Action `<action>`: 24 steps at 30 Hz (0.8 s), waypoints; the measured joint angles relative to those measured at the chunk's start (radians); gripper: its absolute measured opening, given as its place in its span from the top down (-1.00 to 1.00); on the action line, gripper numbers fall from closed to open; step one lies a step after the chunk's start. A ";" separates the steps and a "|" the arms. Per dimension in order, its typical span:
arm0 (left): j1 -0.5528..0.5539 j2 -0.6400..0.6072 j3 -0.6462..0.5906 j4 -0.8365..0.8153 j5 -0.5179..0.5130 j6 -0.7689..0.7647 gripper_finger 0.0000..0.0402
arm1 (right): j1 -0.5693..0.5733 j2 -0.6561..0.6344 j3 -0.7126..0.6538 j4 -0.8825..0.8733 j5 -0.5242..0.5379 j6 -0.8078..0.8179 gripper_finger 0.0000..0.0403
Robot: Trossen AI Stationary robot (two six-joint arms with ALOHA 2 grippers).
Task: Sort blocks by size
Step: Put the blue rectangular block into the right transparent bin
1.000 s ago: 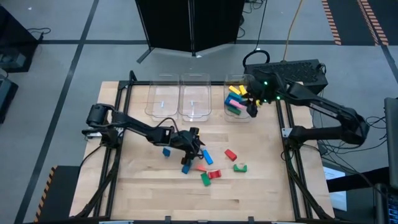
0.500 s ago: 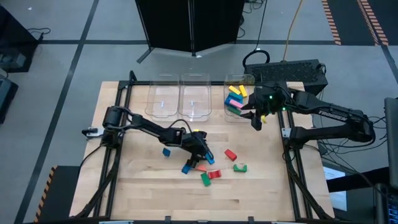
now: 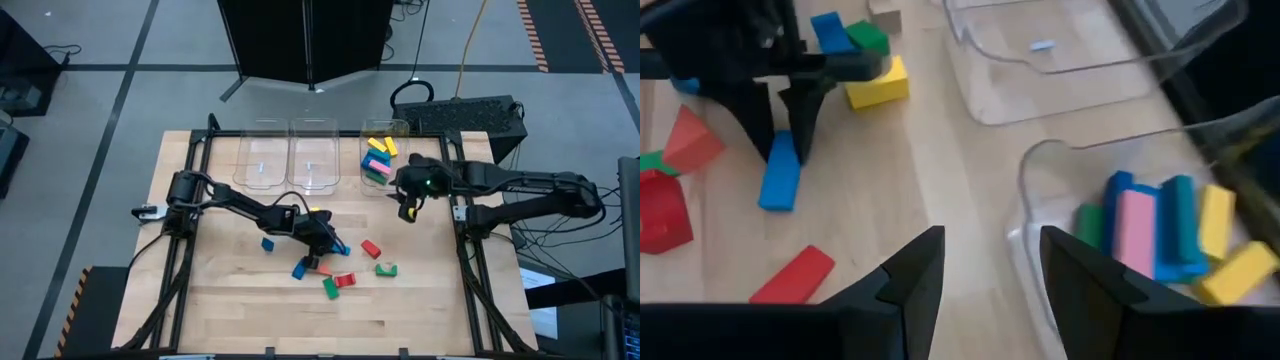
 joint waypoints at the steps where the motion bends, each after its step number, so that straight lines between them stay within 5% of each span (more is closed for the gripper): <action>1: 0.001 0.000 0.000 0.004 -0.004 -0.004 0.41 | 0.009 0.000 -0.022 0.023 -0.001 0.009 0.24; 15: 0.012 0.003 -0.002 0.169 -0.080 -0.070 0.42 | 0.164 0.001 -0.310 0.511 -0.006 -0.057 0.23; 24: 0.028 0.002 -0.002 0.293 -0.084 -0.082 0.43 | 0.266 0.001 -0.391 0.689 -0.008 -0.006 0.06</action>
